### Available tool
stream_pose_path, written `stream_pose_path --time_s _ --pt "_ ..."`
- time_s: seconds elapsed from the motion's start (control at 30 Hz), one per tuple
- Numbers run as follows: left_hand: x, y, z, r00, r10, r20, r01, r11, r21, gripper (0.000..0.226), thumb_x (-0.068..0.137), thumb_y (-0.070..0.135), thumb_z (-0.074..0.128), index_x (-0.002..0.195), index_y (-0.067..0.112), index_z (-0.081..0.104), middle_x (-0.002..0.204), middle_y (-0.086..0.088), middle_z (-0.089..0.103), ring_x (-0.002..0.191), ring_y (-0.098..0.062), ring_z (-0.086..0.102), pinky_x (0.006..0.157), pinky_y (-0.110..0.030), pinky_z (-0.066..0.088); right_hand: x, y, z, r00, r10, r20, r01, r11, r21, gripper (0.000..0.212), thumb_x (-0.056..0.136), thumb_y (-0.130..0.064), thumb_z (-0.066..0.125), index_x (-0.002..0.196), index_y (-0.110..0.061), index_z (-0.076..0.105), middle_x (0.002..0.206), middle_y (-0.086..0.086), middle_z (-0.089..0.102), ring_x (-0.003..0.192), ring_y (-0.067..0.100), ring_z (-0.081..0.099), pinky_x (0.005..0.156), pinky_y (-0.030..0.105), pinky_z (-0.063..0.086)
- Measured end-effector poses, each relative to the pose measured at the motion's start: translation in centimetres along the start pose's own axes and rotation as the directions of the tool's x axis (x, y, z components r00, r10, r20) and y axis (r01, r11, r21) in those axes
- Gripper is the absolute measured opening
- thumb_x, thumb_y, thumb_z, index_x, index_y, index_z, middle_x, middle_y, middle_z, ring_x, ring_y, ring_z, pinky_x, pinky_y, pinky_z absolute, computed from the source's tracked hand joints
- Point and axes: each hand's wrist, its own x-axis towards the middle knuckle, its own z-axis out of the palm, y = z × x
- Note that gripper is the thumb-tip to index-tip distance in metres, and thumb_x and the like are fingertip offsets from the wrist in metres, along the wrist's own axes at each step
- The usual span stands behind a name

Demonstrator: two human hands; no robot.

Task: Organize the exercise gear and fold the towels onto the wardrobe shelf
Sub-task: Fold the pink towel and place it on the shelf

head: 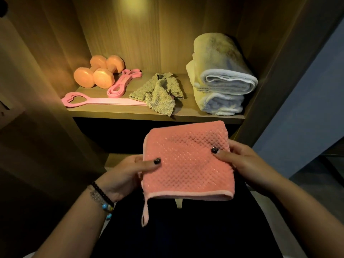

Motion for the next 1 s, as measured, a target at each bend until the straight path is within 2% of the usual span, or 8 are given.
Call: stream_pose_path --time_s 0.27,0.43,0.57,0.6,0.63,0.67,0.87,1.0 --pt "1.3 0.0 1.1 0.993 0.02 -0.116 -0.019 1.0 0.013 0.067 0.062 0.028 0.085 0.121 0.011 0.059 0.117 -0.015 0.068 0.107 -0.032 0.065 0.09 -0.041 0.054 -0.2 0.6 -1.3 0.979 0.144 0.142 -0.153 0.987 0.05 0.03 0.087 -0.024 0.056 0.117 -0.023 0.059 0.09 0.0 0.071 0.067 0.009 0.067 0.052 0.02 0.05" --pt "0.9 0.6 1.7 0.996 0.039 -0.08 -0.041 0.999 -0.014 0.043 0.077 0.005 0.069 0.118 0.014 0.059 0.114 -0.014 0.069 0.099 -0.026 0.066 0.082 -0.035 0.056 0.3 1.1 -2.3 0.983 0.04 0.179 -0.081 0.97 0.23 0.054 0.067 -0.025 0.082 0.119 -0.028 0.065 0.121 0.01 0.066 0.103 0.028 0.064 0.088 0.042 0.05" --pt "1.1 -0.5 2.3 0.996 0.087 -0.021 -0.089 0.951 -0.295 0.065 0.08 0.014 0.072 0.138 0.006 0.045 0.115 -0.022 0.067 0.105 -0.03 0.066 0.079 -0.033 0.058 -0.1 1.0 -2.5 0.975 -0.01 0.221 -0.085 0.905 0.417 0.053 0.08 0.015 0.047 0.121 -0.013 0.065 0.123 0.021 0.062 0.107 0.035 0.063 0.089 0.04 0.054" --pt "1.5 -1.0 2.1 0.995 0.1 0.028 -0.076 0.886 -0.458 0.064 0.093 0.019 0.001 0.141 -0.001 0.039 0.106 -0.022 0.07 0.1 -0.026 0.069 0.078 -0.029 0.057 -0.4 0.9 -2.4 0.969 -0.02 0.245 -0.092 0.895 0.436 0.056 0.079 0.019 0.043 0.122 -0.01 0.063 0.123 0.024 0.061 0.11 0.038 0.061 0.091 0.042 0.054" --pt "1.3 -0.5 3.4 0.999 0.035 0.014 -0.023 0.86 -0.511 0.126 0.019 0.016 0.067 0.139 -0.008 0.037 0.101 -0.024 0.07 0.098 -0.024 0.069 0.081 -0.026 0.055 -0.5 0.9 -2.2 0.968 -0.022 0.251 -0.096 0.89 0.446 0.058 0.077 0.021 0.041 0.123 -0.008 0.062 0.123 0.025 0.061 0.111 0.039 0.061 0.09 0.042 0.054" --pt "2.0 -2.3 3.1 0.972 0.21 0.103 -0.1 0.773 -0.626 0.047 0.093 0.012 0.043 0.133 -0.012 0.042 0.104 -0.025 0.068 0.099 -0.024 0.067 0.086 -0.028 0.053 -0.7 0.9 -1.9 0.973 -0.018 0.232 -0.092 0.886 0.455 0.058 0.077 0.021 0.04 0.123 -0.006 0.062 0.121 0.025 0.062 0.11 0.039 0.062 0.087 0.04 0.056" --pt "2.7 -3.9 5.3 0.986 -0.045 -0.16 -0.095 0.636 -0.766 0.075 0.082 0.061 0.052 0.133 0.007 0.052 0.128 -0.018 0.059 0.119 -0.031 0.055 0.102 -0.043 0.044 -1.6 2.6 1.2 0.988 -0.107 -0.108 0.14 0.919 0.367 0.049 0.089 0.011 0.045 0.112 -0.023 0.071 0.113 0.009 0.07 0.107 0.025 0.066 0.09 0.038 0.055" --pt "2.4 -2.8 6.4 0.992 0.027 -0.127 -0.108 0.708 -0.698 0.093 0.068 0.064 0.07 0.137 0.008 0.047 0.139 -0.019 0.052 0.13 -0.036 0.047 0.112 -0.055 0.029 -1.9 4.0 3.1 0.878 -0.441 -0.187 0.394 0.887 -0.241 0.073 0.084 0.019 0.049 0.102 -0.048 0.07 0.126 -0.01 0.054 0.118 -0.003 0.049 0.09 0.003 0.038"
